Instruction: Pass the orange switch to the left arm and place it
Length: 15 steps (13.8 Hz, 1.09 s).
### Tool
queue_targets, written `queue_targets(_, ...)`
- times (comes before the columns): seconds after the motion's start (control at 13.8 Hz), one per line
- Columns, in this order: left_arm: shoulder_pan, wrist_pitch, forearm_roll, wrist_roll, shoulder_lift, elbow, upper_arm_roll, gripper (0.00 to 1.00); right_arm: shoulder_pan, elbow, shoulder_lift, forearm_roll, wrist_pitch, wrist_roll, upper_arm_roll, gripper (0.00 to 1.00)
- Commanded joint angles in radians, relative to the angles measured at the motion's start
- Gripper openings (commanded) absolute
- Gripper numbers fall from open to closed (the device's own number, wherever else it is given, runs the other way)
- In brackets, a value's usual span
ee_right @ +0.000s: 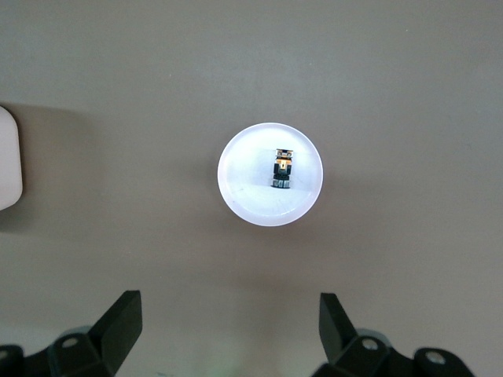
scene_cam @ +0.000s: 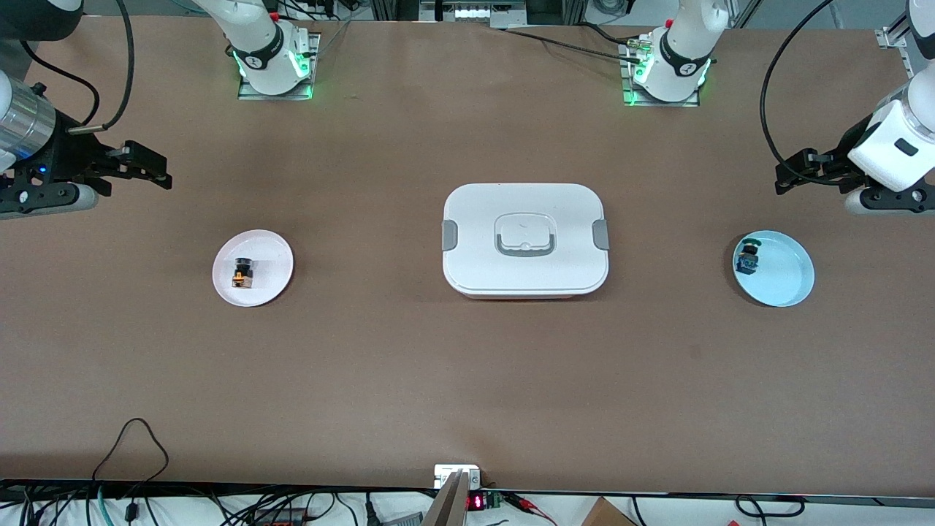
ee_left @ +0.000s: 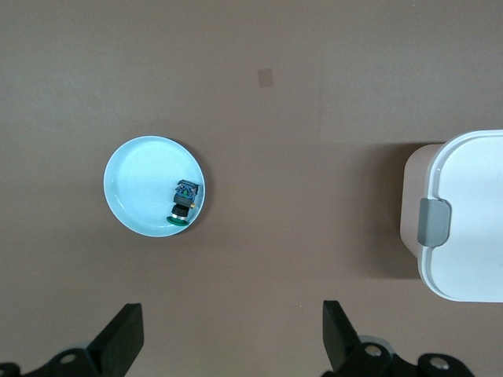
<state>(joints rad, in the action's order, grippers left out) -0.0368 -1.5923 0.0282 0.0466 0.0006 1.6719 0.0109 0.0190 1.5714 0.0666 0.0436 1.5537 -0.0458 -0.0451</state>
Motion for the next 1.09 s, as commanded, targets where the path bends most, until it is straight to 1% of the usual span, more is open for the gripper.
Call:
queue_targets(0.0,0.003,0.018,-0.01,-0.001,-0.001,-0.017,0.001,1.0,-0.001,-0.014,-0.001,0.021,-0.003,-0.012,0.002,1.0)
queue_targets(0.07,0.003,0.017,-0.013,-0.001,-0.001,-0.017,0.001,1.0,-0.001,-0.017,0.001,0.01,-0.012,-0.019,0.002,1.0)
queue_targets(0.29,0.003,0.017,-0.014,-0.001,-0.001,-0.017,0.001,1.0,-0.01,-0.017,0.013,0.019,-0.006,-0.081,0.011,1.0)
queue_targets(1.02,0.003,0.018,-0.013,-0.002,-0.001,-0.017,0.007,1.0,-0.007,-0.017,0.007,0.019,-0.012,-0.091,0.01,1.0)
